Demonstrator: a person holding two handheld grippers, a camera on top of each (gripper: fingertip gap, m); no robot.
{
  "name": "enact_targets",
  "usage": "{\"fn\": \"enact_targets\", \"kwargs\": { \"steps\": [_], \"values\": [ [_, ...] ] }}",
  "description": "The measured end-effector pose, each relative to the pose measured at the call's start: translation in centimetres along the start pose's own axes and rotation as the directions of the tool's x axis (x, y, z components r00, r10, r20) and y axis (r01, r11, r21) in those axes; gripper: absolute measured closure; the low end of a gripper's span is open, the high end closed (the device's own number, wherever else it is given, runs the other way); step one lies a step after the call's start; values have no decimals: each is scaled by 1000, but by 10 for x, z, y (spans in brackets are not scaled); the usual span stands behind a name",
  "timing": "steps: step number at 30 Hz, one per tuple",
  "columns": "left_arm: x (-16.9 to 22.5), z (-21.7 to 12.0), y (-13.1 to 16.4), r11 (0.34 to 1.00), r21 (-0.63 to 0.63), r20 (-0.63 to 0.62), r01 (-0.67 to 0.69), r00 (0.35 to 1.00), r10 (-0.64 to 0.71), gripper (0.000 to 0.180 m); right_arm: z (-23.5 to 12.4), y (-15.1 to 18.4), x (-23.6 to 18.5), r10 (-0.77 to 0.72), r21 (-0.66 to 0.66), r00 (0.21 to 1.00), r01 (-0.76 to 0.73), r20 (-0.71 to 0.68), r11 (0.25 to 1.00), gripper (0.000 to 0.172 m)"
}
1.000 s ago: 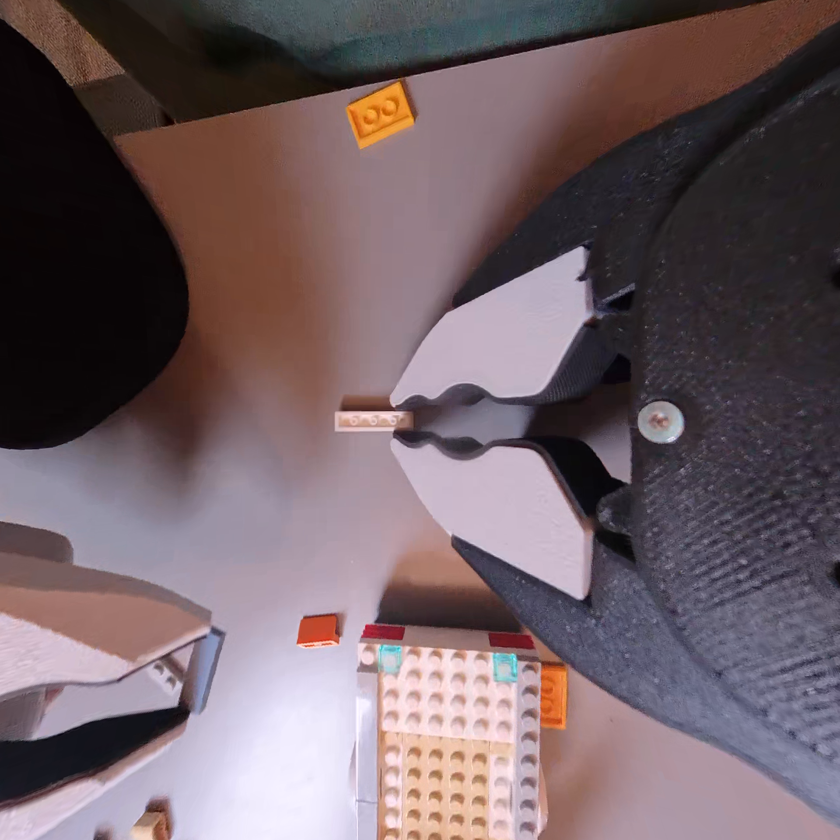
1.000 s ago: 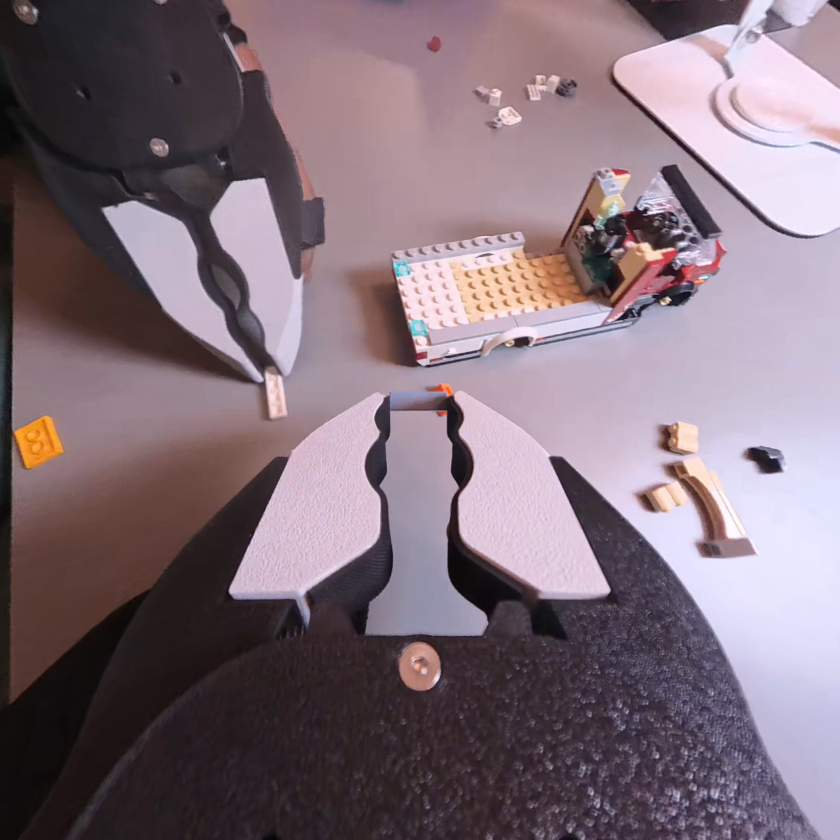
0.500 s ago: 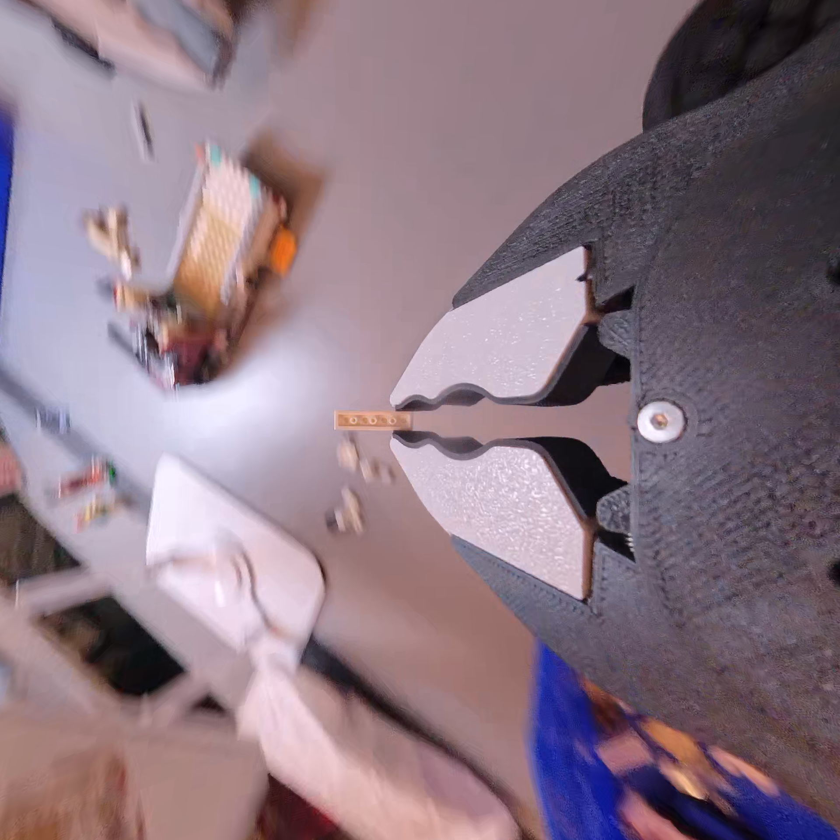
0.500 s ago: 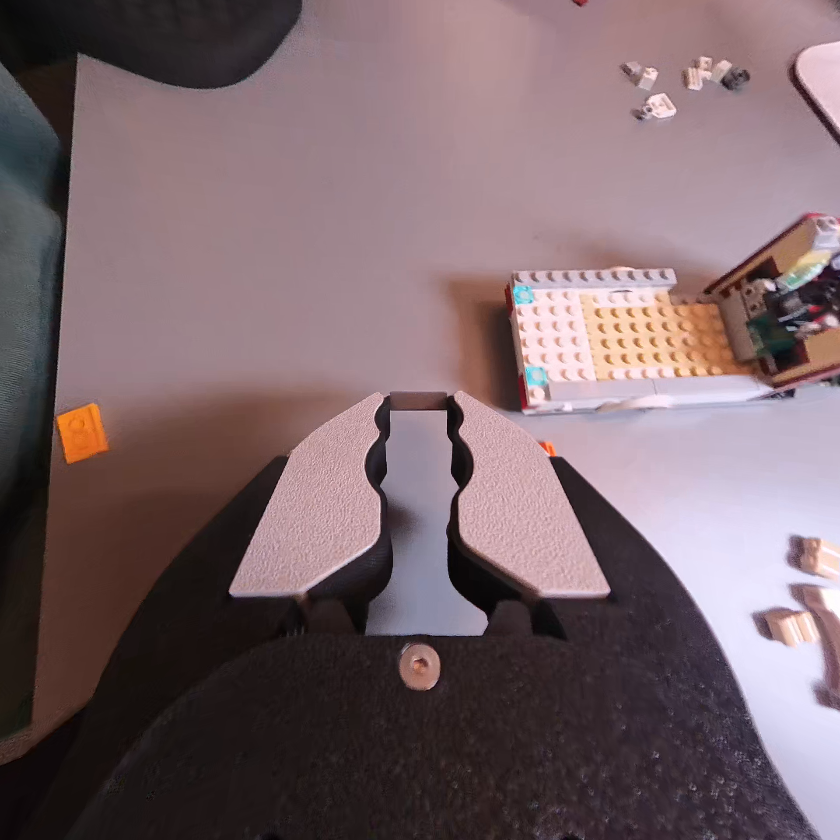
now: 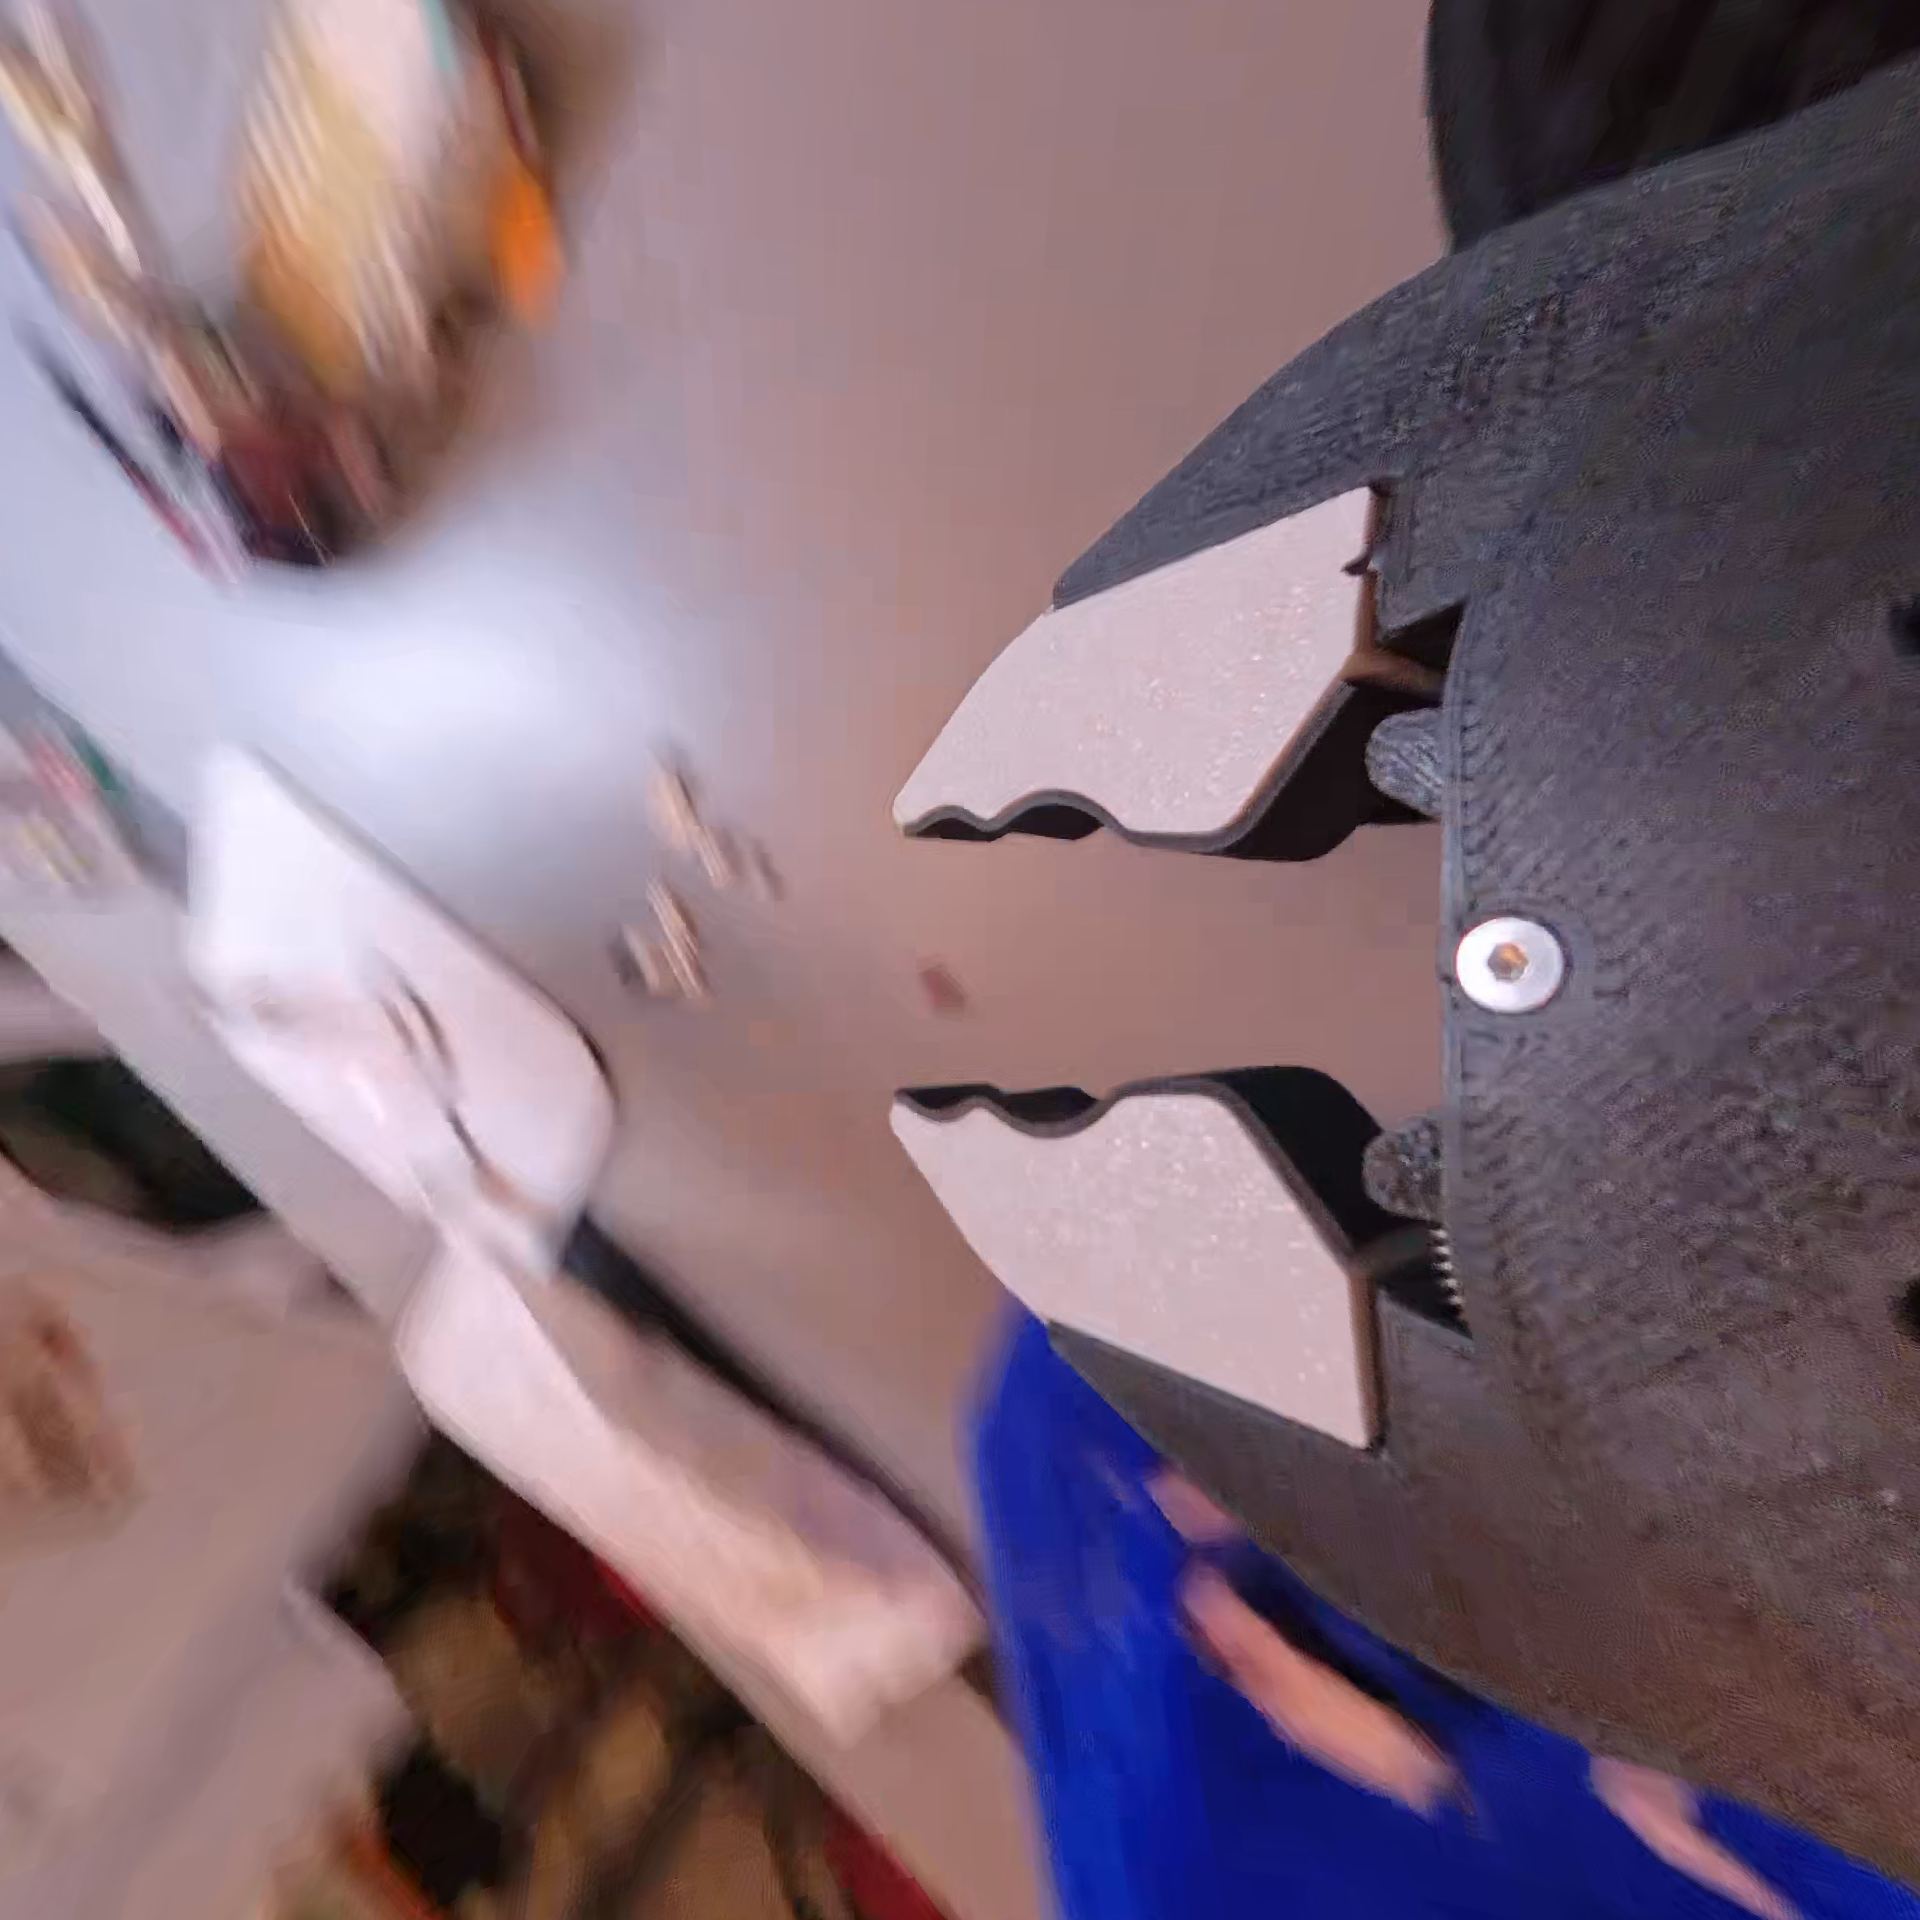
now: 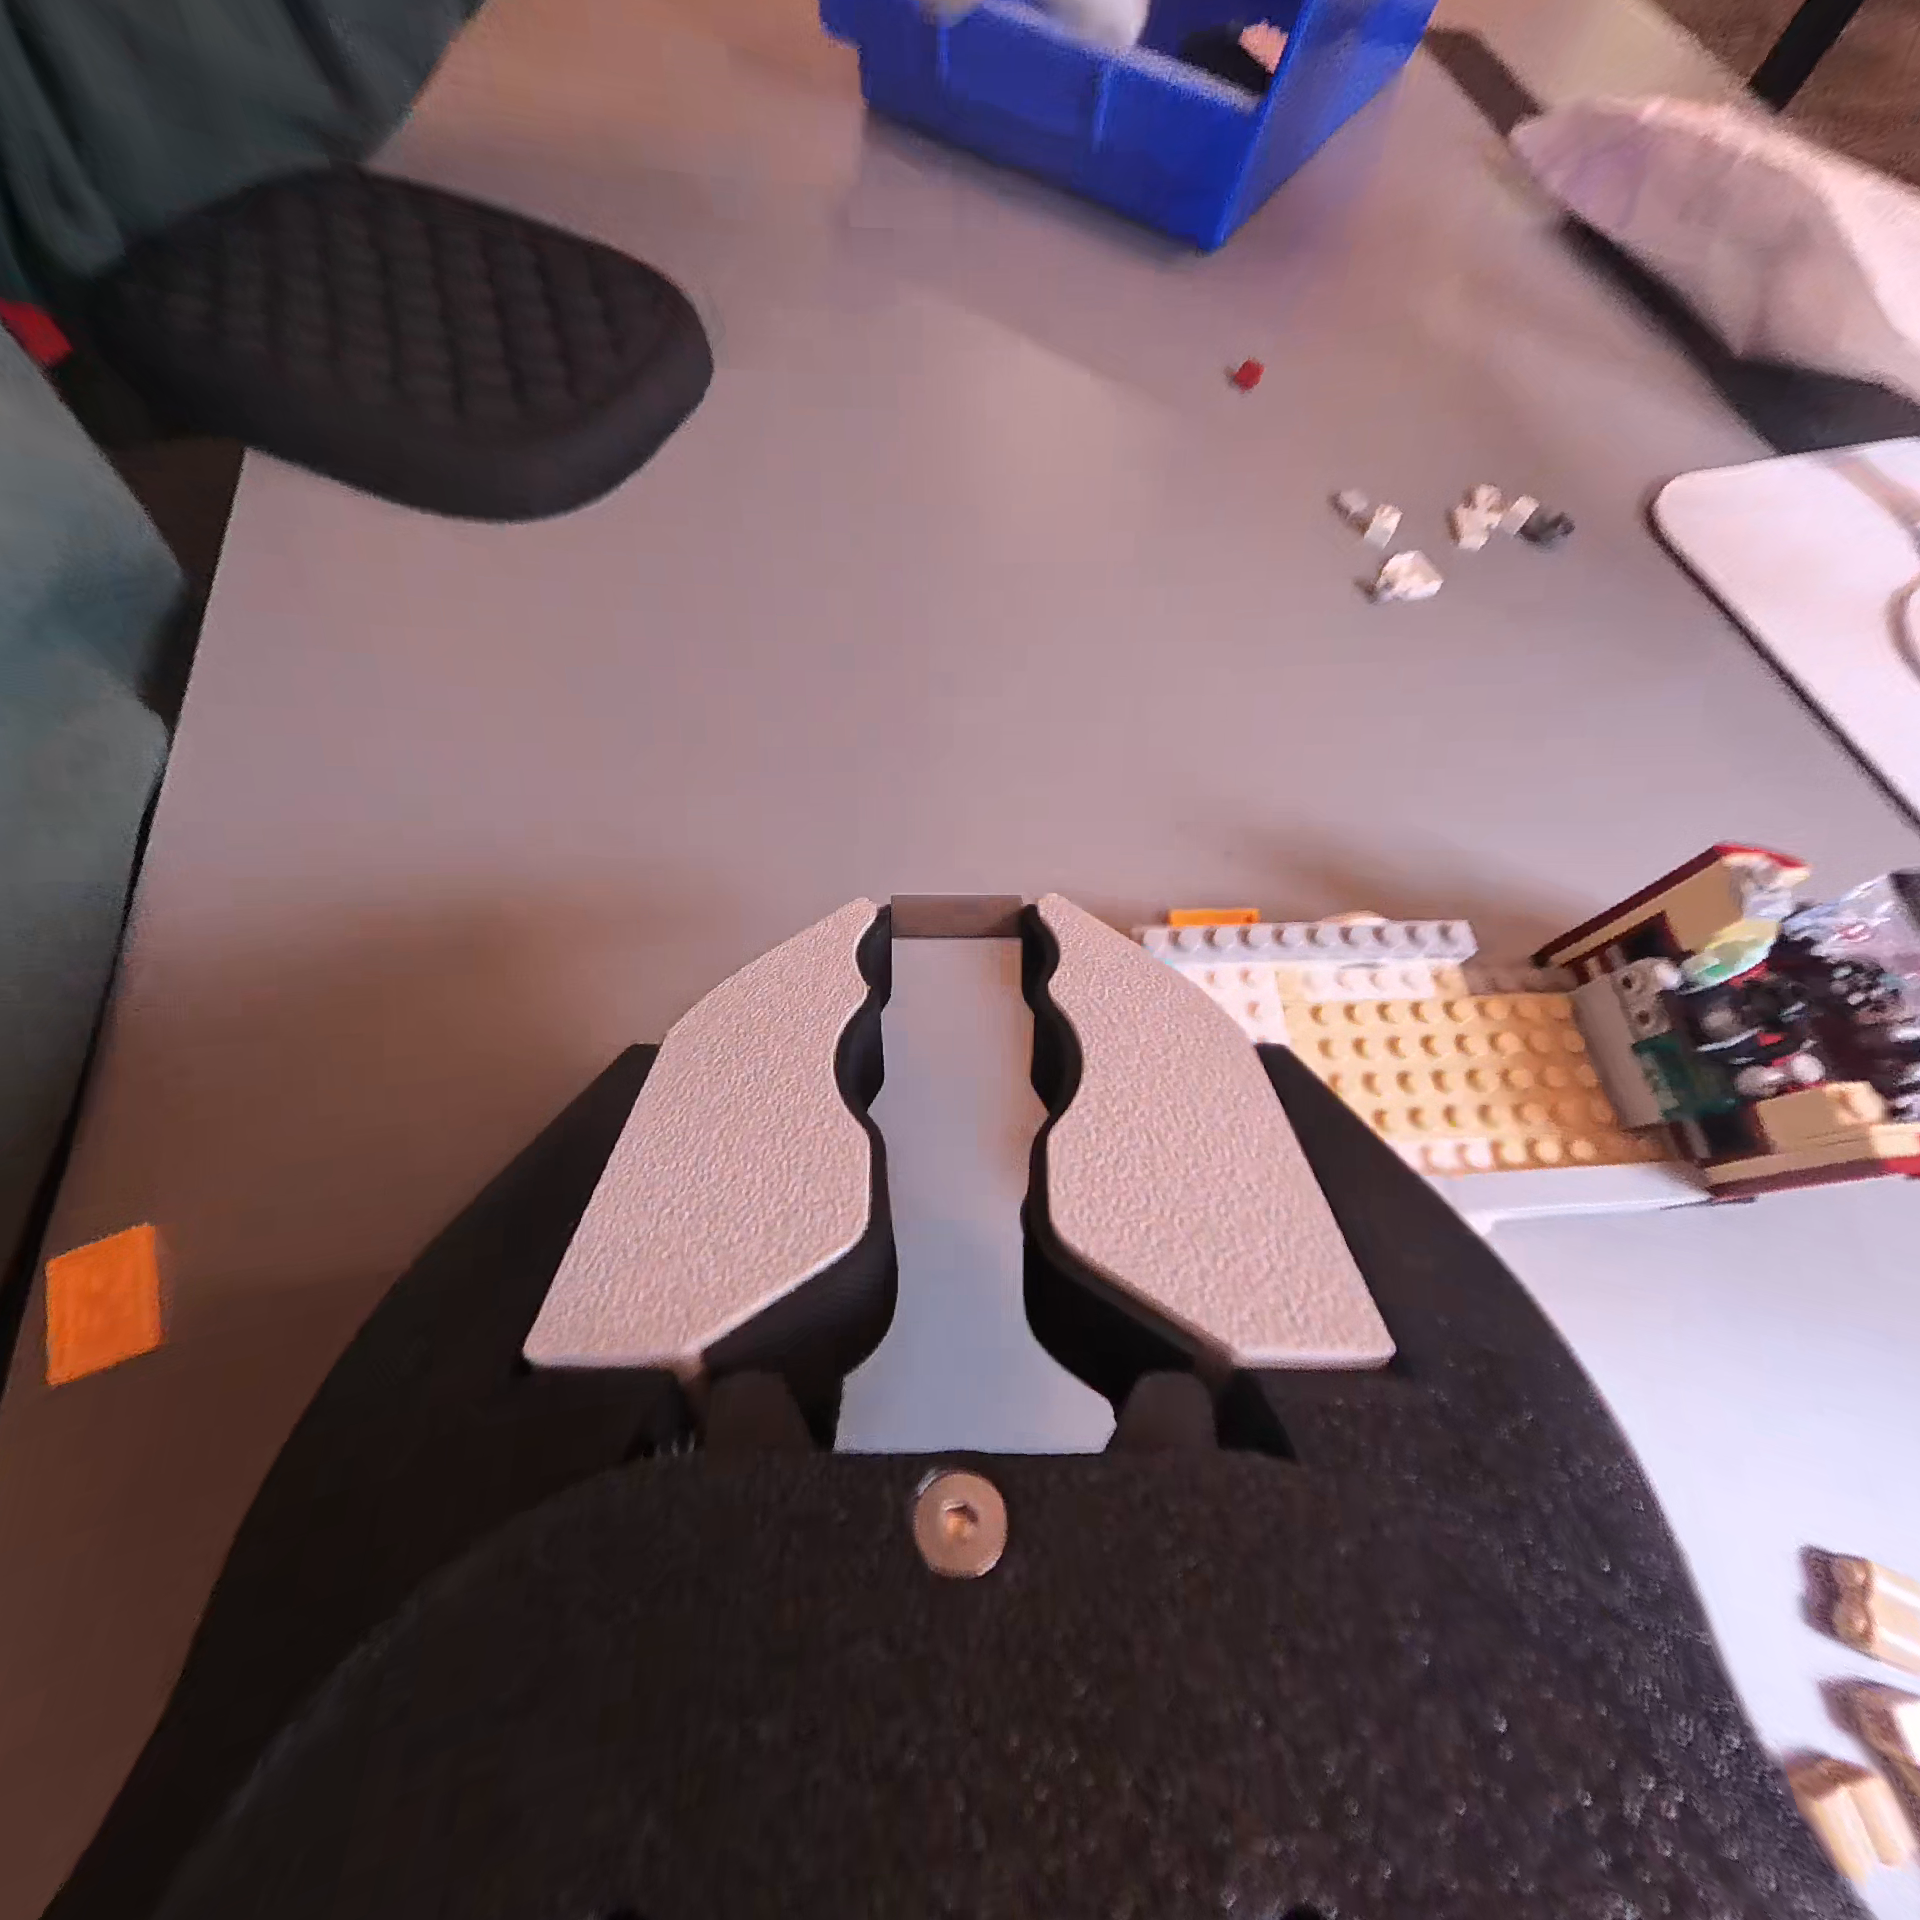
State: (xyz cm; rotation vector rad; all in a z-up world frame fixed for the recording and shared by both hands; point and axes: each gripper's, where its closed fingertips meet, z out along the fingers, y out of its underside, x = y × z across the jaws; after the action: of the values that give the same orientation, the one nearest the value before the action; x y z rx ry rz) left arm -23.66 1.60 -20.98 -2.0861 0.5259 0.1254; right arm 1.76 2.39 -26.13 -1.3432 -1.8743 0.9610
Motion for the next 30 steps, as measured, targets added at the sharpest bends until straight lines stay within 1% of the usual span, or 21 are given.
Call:
{"fn": "enact_targets", "kwargs": {
  "steps": [1,2,4,6,9,10,12,14,15,16,17,18,19,20,21,22,24,25,27,29,30],
  "values": [
    [52,4,-23,995,100,-230,25,973,-2,142,0,-6,1,-13,26,1000,13,-15,1000,148],
    [96,3,-43,981,170,-419,96,908,-16,150,1,-13,1,-32,51,999,33,-28,998,148],
    [157,2,-70,943,153,-687,297,717,-115,158,3,-26,-1,-86,97,995,91,-59,991,148],
    [187,13,-77,905,32,-789,423,566,-237,157,6,-36,-6,-141,126,987,150,-81,981,148],
    [208,22,-81,832,-152,-855,534,351,-382,157,10,-45,-11,-211,139,970,228,-124,964,148],
    [213,24,-80,825,-183,-856,534,327,-401,158,11,-46,-10,-230,134,963,249,-142,959,148],
    [219,29,-78,837,-181,-851,517,343,-396,162,12,-48,-12,-257,133,954,278,-154,951,148],
    [220,30,-82,831,-166,-854,531,344,-390,176,13,-49,-13,-262,133,953,282,-150,950,149],
    [219,30,-81,848,-143,-855,510,367,-365,177,12,-51,-12,-258,141,954,280,-153,950,149],
    [213,32,-78,869,-114,-840,482,419,-343,177,10,-52,-9,-252,144,954,275,-163,951,145],
    [199,33,-77,891,-62,-806,450,504,-310,177,6,-51,-3,-243,135,954,268,-176,954,138],
    [175,35,-74,922,14,-728,387,636,-256,177,2,-48,6,-226,108,956,249,-188,963,133],
    [136,37,-70,954,95,-565,286,804,-185,177,-4,-41,16,-196,69,961,213,-193,975,129],
    [88,34,-63,978,138,-337,156,936,-102,177,-9,-31,25,-161,26,970,168,-184,985,129],
    [38,23,-53,993,111,-94,38,995,-28,177,-14,-19,31,-123,-16,978,122,-169,992,129],
    [-9,8,-35,999,6,110,-38,993,38,177,-18,-8,38,-88,-51,982,81,-168,995,129],
    [-88,-24,14,971,-240,375,1,922,92,176,-23,10,47,-53,-96,981,35,-186,995,130],
    [-110,-34,41,941,-327,417,85,907,63,176,-23,18,49,-44,-123,981,21,-187,992,129],
    [-126,-38,84,882,-413,415,228,909,-41,137,-19,30,51,-48,-161,980,17,-191,987,129],
    [-140,-41,94,877,-413,483,247,875,-19,122,-12,38,52,-76,-210,978,35,-192,977,129],
    [-141,-41,86,894,-394,507,213,862,19,115,-8,42,52,-100,-235,976,52,-196,971,129]
  ]
}}
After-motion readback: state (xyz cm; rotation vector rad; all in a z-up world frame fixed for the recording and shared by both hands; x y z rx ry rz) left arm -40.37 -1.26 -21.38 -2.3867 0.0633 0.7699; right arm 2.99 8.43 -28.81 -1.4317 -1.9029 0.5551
